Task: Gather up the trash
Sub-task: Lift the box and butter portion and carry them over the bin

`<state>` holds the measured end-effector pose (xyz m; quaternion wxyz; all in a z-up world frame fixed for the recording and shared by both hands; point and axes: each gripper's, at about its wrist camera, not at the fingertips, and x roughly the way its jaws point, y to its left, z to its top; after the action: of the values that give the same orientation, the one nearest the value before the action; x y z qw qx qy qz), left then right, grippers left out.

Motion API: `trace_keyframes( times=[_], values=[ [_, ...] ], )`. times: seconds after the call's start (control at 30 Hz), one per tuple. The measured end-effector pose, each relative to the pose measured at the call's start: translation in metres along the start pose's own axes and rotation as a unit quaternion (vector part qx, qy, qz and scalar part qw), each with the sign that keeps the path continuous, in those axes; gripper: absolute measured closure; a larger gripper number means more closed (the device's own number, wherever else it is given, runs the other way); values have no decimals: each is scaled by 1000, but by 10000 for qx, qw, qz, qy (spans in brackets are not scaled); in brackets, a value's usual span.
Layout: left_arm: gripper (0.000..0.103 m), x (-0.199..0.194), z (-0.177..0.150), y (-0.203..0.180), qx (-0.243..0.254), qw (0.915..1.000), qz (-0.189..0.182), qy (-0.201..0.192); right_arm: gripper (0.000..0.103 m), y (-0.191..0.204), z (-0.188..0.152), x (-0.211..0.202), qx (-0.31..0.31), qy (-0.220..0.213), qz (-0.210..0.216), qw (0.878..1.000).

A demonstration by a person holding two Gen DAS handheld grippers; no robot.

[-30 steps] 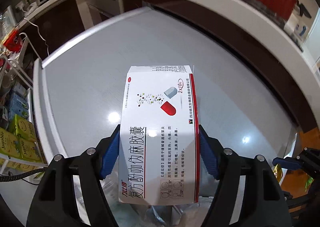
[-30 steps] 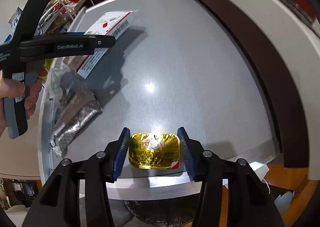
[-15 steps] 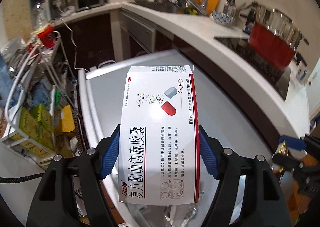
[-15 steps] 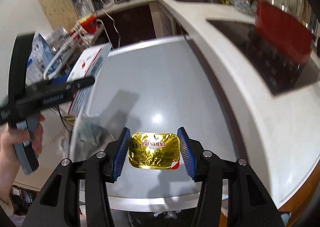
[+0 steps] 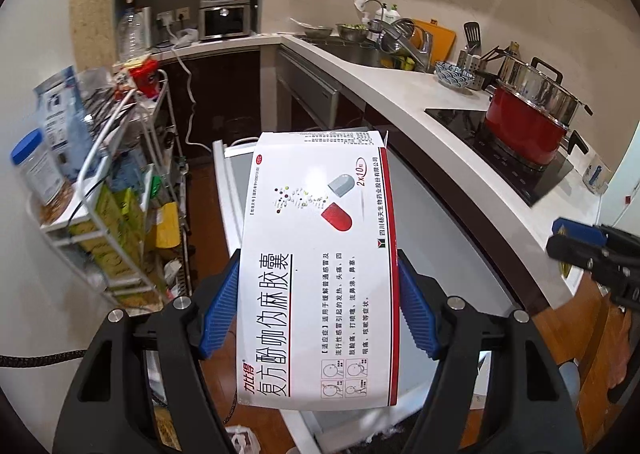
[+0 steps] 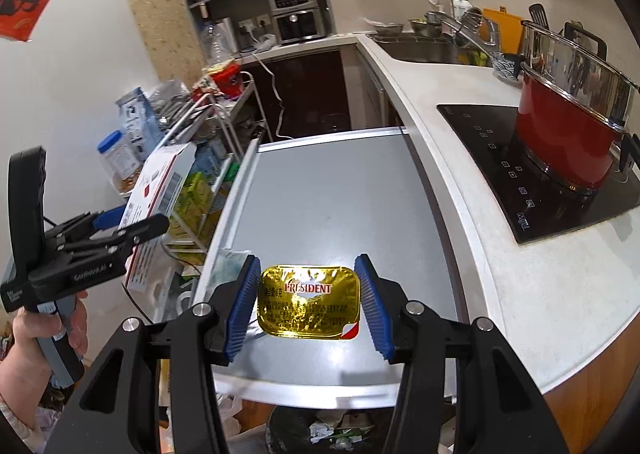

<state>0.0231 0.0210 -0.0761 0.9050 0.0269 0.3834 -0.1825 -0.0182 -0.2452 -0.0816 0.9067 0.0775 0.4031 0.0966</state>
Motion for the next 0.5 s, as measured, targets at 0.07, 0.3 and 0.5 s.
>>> trace_keyframes(
  times=[0.07,0.3,0.5],
  values=[
    [31,-10,-10,-2,-28,10000,89,-2,54,2,-6,-6,-69,23,64,10000],
    [31,-42,-51,-13,-212,9992,318,117,54,3,-30,-28,-254,180,300,9991],
    [31,-60,-93,-27,-310,9983,310,392,54,5,-60,-40,-436,435,446,9971]
  ],
)
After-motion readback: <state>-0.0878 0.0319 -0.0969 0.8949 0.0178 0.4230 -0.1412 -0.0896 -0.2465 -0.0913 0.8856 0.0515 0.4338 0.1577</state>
